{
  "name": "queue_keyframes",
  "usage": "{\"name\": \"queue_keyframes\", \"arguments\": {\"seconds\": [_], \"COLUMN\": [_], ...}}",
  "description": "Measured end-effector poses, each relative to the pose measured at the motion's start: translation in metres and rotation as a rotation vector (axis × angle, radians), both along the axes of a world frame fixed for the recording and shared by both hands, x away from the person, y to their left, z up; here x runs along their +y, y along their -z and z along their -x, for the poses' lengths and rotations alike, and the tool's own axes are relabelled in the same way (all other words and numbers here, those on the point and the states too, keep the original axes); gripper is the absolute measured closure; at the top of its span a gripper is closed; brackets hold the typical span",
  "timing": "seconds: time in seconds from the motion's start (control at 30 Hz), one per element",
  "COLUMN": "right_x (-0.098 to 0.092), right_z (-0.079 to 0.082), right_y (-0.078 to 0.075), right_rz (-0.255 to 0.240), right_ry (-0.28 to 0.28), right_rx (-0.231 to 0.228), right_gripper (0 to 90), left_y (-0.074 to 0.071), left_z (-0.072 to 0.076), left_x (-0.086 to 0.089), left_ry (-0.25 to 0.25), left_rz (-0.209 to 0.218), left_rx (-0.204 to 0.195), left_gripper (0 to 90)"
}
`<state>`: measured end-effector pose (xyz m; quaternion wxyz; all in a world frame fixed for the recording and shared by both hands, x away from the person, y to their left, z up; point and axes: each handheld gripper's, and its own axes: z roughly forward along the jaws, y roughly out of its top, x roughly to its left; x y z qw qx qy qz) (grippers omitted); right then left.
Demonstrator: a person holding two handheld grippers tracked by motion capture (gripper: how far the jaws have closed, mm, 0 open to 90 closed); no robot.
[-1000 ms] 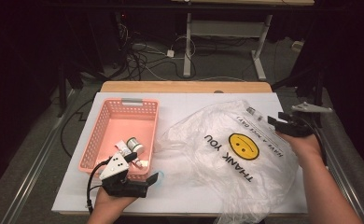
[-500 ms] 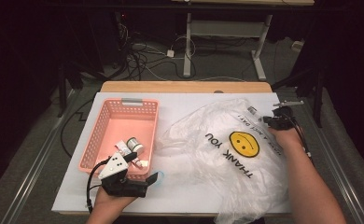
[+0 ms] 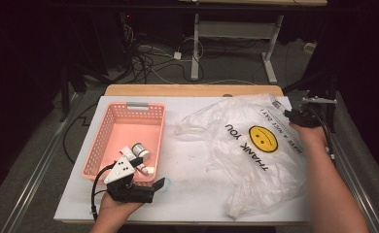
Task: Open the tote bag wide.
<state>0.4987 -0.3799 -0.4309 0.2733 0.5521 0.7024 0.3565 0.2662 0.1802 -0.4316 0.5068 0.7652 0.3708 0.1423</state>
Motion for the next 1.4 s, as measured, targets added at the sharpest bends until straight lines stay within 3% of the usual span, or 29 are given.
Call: {"name": "queue_keyframes", "arguments": {"seconds": [0.17, 0.23, 0.27, 0.43, 0.63, 0.77, 0.87, 1.07, 1.13, 1.3, 1.4], "right_x": [0.012, 0.014, 0.018, 0.016, 0.006, 0.011, 0.027, 0.049, 0.054, 0.079, 0.087], "right_z": [0.040, 0.048, 0.064, 0.095, 0.114, 0.124, 0.144, 0.171, 0.174, 0.182, 0.182], "right_y": [-0.017, -0.019, -0.022, -0.025, -0.037, -0.040, -0.035, -0.025, -0.023, -0.013, -0.011], "right_rz": [0.009, 0.015, 0.032, 0.033, 0.012, -0.004, -0.013, -0.049, -0.055, -0.064, -0.063], "right_ry": [-0.071, -0.084, -0.103, -0.114, -0.124, -0.150, -0.204, -0.256, -0.262, -0.299, -0.310], "right_rx": [-0.062, -0.070, -0.078, -0.112, -0.141, -0.151, -0.152, -0.156, -0.152, -0.142, -0.141], "right_gripper": [53.8, 52.9, 49.6, 41.3, 33.4, 29.4, 23.5, 15.5, 14.7, 1.1, 0.1], "left_y": [-0.002, -0.002, -0.003, -0.004, -0.005, -0.004, -0.004, -0.004, -0.004, -0.003, -0.004], "left_z": [0.004, 0.004, 0.004, 0.004, 0.003, 0.002, 0.002, 0.001, 0.000, -0.001, -0.002], "left_x": [-0.002, -0.002, -0.002, 0.001, 0.003, 0.003, 0.005, 0.011, 0.013, 0.016, 0.018], "left_ry": [0.005, 0.009, 0.008, 0.004, -0.003, -0.001, -0.003, -0.011, -0.016, -0.024, -0.029], "left_rz": [-0.007, -0.003, -0.002, 0.008, 0.009, 0.006, 0.004, -0.006, -0.004, -0.005, -0.008], "left_rx": [-0.022, -0.008, -0.004, 0.012, 0.006, 0.012, 0.013, 0.017, 0.020, 0.023, 0.021], "left_gripper": [0.0, 0.0, 0.0, 0.0, 0.0, 0.0, 0.0, 0.0, 0.0, 0.0, 0.0]}}
